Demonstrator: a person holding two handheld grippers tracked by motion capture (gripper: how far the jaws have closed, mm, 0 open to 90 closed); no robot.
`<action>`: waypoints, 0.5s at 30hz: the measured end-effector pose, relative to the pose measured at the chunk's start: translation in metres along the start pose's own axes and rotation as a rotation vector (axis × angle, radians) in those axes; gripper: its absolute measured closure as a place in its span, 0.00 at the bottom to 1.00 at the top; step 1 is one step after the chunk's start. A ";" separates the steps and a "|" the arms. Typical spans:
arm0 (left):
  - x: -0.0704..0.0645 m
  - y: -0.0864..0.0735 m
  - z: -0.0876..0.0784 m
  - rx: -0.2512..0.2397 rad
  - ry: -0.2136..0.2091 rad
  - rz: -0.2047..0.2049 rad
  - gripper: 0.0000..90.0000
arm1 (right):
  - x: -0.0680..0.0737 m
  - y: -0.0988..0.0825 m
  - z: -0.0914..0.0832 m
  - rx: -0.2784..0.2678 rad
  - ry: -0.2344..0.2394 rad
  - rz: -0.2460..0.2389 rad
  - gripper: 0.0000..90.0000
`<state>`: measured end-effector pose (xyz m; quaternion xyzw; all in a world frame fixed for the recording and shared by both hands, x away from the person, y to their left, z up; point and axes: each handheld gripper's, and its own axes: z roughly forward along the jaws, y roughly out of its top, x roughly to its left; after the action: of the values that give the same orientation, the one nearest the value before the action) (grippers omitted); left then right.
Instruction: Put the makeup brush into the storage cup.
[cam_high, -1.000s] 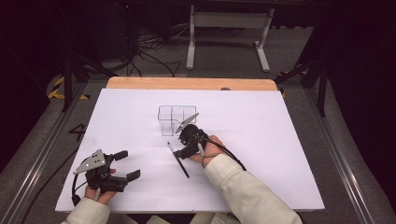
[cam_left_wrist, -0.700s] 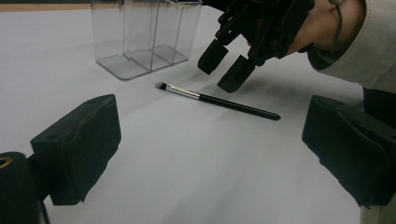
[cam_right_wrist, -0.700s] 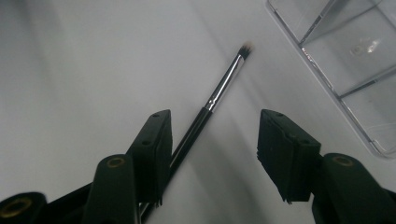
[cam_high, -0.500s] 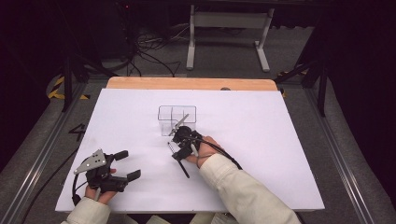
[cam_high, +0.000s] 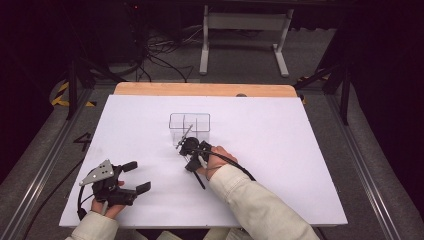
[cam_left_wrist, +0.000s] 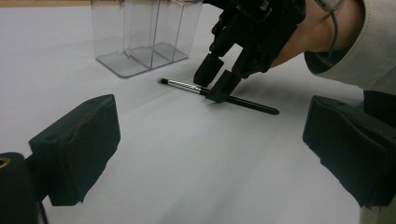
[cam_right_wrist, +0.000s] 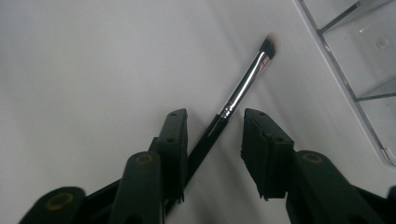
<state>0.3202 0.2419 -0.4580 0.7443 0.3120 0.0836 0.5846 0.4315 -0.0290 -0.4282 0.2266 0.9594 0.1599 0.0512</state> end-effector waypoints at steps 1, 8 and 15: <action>0.000 0.000 0.000 0.000 0.000 0.000 0.05 | 0.000 0.001 0.000 0.004 0.001 0.000 0.73; 0.000 0.000 0.000 -0.001 -0.011 -0.005 0.06 | -0.001 0.001 0.000 0.018 -0.010 0.024 0.89; -0.001 0.000 0.000 0.008 -0.014 -0.004 0.07 | 0.000 0.001 0.000 0.018 -0.022 0.023 0.93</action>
<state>0.3199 0.2413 -0.4574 0.7464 0.3096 0.0759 0.5842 0.4320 -0.0281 -0.4277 0.2398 0.9575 0.1494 0.0580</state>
